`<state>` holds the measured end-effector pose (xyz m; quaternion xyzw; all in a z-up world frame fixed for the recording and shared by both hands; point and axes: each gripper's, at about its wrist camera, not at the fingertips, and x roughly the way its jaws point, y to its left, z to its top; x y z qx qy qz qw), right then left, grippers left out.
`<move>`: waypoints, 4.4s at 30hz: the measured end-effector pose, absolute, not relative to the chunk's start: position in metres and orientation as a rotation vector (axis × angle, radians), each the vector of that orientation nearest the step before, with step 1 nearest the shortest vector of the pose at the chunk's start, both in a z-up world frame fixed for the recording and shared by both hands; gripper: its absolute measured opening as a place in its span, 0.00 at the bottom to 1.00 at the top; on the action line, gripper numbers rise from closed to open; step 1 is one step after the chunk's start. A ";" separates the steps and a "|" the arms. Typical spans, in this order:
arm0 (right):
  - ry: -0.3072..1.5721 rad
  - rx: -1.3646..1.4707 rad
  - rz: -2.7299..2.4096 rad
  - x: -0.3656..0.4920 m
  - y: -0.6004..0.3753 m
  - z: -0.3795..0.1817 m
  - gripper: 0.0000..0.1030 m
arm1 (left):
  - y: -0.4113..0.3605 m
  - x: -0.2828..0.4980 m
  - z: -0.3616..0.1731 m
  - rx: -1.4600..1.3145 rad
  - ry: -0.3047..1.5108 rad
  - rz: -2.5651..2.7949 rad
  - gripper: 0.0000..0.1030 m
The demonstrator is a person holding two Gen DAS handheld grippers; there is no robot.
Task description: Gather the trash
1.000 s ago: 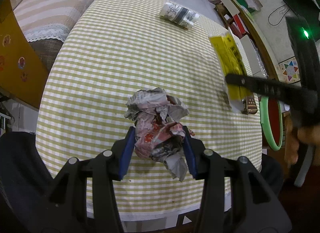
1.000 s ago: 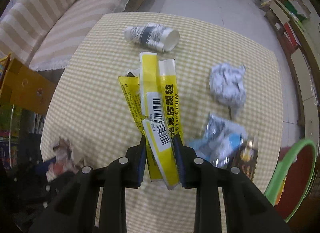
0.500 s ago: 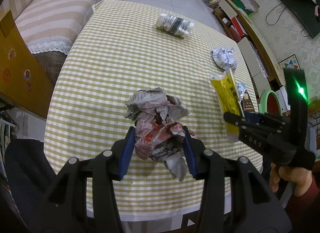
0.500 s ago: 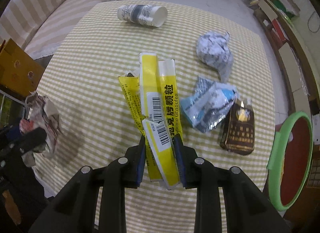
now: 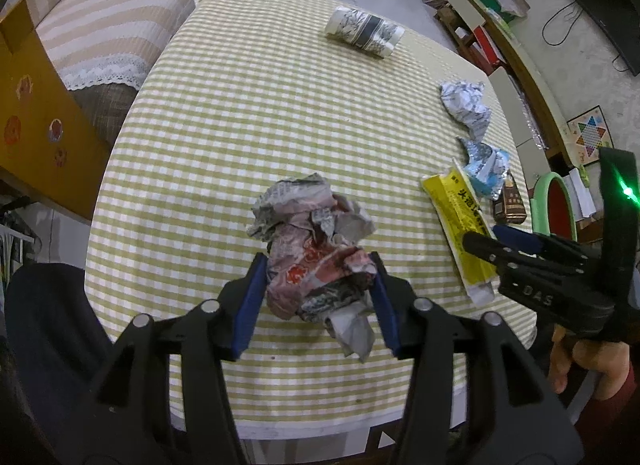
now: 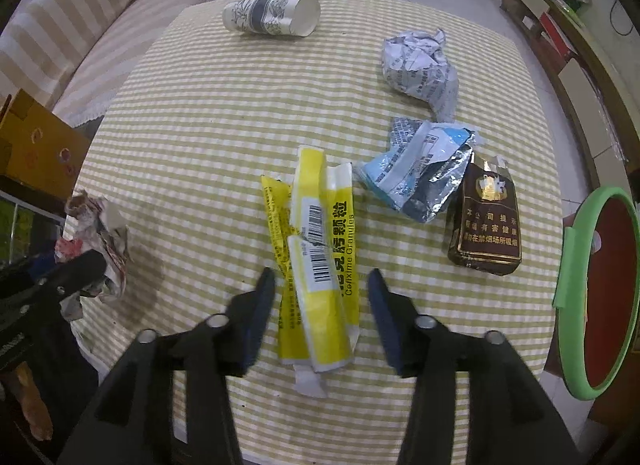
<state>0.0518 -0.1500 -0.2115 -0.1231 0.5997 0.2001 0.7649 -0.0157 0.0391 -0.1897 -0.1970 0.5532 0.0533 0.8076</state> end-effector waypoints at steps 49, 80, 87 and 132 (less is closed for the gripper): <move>1.113 0.142 0.431 0.023 -0.192 -0.125 0.26 | 0.023 -0.007 -0.126 -0.426 1.045 0.029 0.39; 1.023 0.325 0.217 0.017 -0.322 -0.112 0.26 | -0.077 0.037 -0.085 -0.244 0.983 -0.159 0.39; 1.009 0.375 0.164 0.014 -0.356 -0.113 0.26 | -0.113 0.048 -0.081 -0.200 0.980 -0.221 0.39; 0.932 0.498 -0.130 0.043 -0.491 -0.127 0.61 | -0.236 0.115 -0.109 -0.177 1.050 -0.477 0.73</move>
